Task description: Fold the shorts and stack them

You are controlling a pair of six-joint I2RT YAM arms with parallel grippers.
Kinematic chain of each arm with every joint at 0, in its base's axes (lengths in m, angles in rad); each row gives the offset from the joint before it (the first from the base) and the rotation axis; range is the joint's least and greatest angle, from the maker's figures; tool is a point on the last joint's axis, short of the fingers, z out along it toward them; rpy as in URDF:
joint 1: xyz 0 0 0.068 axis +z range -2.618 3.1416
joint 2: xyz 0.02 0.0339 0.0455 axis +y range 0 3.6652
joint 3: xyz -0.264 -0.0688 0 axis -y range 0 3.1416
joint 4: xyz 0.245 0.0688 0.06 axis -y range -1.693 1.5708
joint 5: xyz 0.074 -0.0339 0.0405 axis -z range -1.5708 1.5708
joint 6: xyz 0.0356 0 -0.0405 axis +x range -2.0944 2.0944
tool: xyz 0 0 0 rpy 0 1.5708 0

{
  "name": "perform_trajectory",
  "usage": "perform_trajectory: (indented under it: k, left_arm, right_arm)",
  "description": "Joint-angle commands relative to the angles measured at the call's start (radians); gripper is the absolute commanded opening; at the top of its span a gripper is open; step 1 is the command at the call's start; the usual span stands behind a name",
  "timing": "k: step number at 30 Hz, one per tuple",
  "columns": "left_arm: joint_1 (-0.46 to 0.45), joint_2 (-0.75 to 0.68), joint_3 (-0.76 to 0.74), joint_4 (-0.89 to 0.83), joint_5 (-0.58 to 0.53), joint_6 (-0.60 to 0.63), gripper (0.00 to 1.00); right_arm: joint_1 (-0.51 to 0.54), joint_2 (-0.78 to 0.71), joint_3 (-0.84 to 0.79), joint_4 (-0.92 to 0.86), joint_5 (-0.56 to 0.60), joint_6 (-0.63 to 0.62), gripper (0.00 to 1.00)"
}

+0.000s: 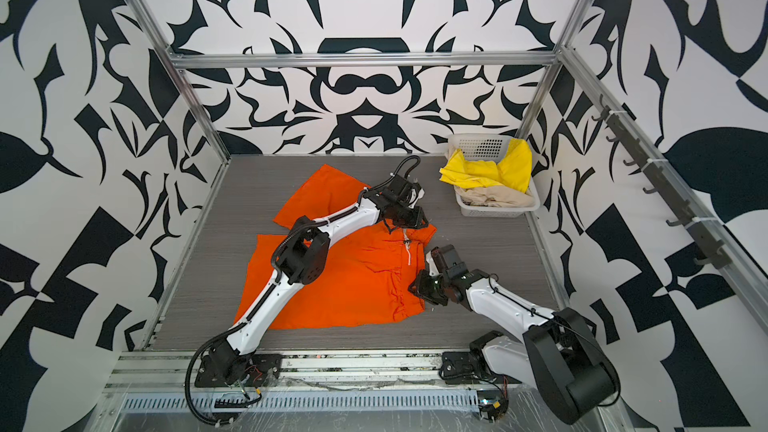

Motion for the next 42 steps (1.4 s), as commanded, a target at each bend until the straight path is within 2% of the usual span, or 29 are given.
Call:
perform_trajectory:
  k: [1,7,11,14,18,22,28,34,42]
  left_arm:
    - [0.005,0.073,0.073,-0.068,-0.123,-0.027,0.30]
    - [0.049,0.142,0.143,0.001,-0.182,-0.116,0.30]
    - [0.073,0.134,0.163,0.067,-0.104,-0.141,0.34]
    - [0.073,0.048,0.114,0.128,-0.068,-0.122,0.41]
    - [0.075,-0.124,-0.009,0.181,-0.068,-0.076,0.46]
    - [0.086,-0.285,-0.132,0.141,-0.119,-0.017,0.47]
    - [0.173,-0.467,-0.423,0.121,-0.181,-0.017,0.47]
    - [0.308,-0.533,-0.665,0.125,-0.202,-0.063,0.46]
    - [0.440,-0.524,-0.777,0.072,-0.273,-0.039,0.46]
  right_arm:
    - [0.069,0.046,-0.007,-0.100,0.089,0.032,0.32]
    - [0.125,0.043,-0.040,-0.125,0.152,0.093,0.32]
    - [0.125,0.027,0.020,-0.146,0.175,0.068,0.33]
    - [0.122,0.011,0.127,-0.213,0.192,0.026,0.39]
    - [0.123,-0.025,0.308,-0.372,0.257,-0.049,0.51]
    - [0.122,-0.028,0.433,-0.446,0.293,-0.094,0.53]
    - [0.133,0.106,0.445,-0.267,0.186,-0.079,0.53]
    - [0.108,0.289,0.473,-0.126,0.147,-0.115,0.54]
    - [0.001,0.458,0.492,-0.126,0.138,-0.188,0.54]
